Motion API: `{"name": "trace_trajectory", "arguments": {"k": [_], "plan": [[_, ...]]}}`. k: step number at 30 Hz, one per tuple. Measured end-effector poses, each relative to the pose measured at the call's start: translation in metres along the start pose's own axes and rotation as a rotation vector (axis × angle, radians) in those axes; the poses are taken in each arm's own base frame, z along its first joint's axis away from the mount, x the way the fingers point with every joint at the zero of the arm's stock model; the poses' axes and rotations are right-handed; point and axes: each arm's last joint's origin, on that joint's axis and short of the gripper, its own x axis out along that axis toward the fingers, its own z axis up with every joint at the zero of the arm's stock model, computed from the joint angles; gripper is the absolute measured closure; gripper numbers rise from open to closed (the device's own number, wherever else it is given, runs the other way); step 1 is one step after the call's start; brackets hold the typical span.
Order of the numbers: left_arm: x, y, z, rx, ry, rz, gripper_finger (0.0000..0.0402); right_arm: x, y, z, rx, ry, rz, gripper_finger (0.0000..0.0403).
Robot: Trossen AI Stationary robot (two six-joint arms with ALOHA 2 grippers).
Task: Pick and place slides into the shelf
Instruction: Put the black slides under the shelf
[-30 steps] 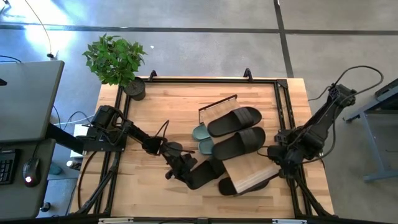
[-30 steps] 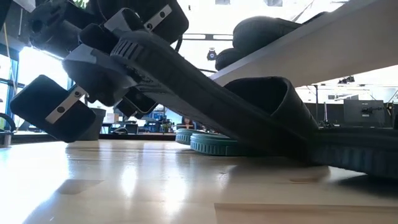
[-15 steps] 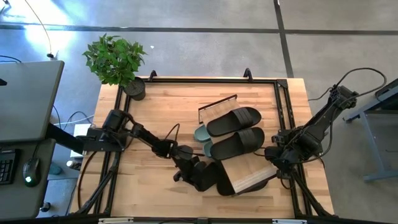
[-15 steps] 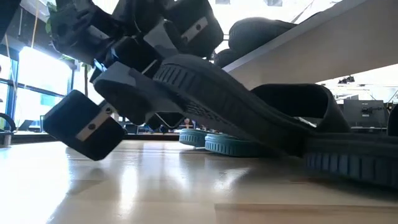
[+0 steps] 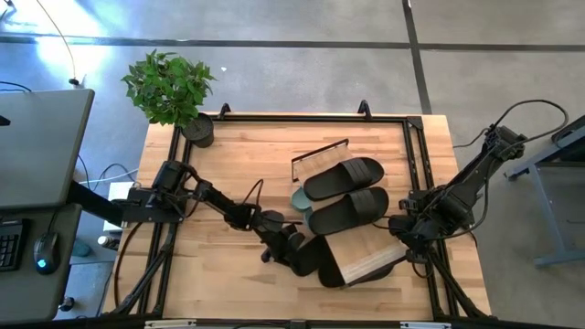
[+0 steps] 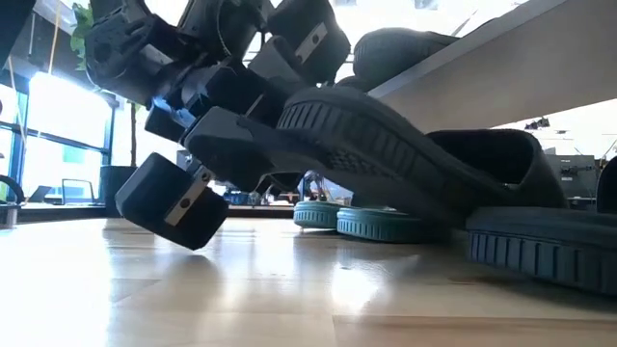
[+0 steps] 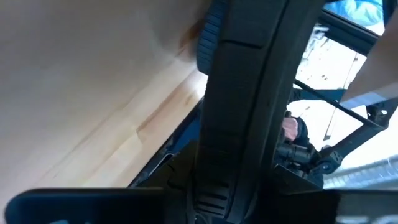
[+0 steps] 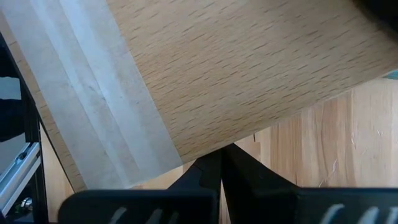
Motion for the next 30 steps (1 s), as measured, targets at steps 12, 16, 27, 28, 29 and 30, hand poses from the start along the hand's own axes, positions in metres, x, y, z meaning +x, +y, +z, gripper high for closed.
{"name": "trace_trajectory", "arguments": {"k": [12,16,27,28,29,30], "plan": [[0.0002,-0.0011,-0.0013,0.006,0.02,-0.007,0.0266,0.0,0.0001,0.0001,0.0,-0.002,0.001,0.0403],[-0.0002,-0.0013,-0.0006,0.005,0.018,-0.008,0.0225,0.0,0.0002,0.0002,0.001,-0.002,0.002,0.0403],[-0.0007,-0.0004,0.0022,0.019,-0.036,-0.008,0.0217,0.0,0.0002,0.0002,0.003,-0.002,0.002,0.0403],[-0.0007,-0.0003,0.0023,0.019,-0.038,-0.006,0.022,0.0,0.0002,0.0002,0.004,-0.002,0.002,0.0403],[-0.0007,-0.0001,0.0023,0.018,-0.04,-0.005,0.0223,0.0,0.0002,0.0002,0.004,-0.002,0.002,0.0403],[-0.0007,0.0,0.0024,0.019,-0.041,-0.003,0.0225,0.0,0.0002,0.0002,0.005,-0.002,0.002,0.0403]]}}
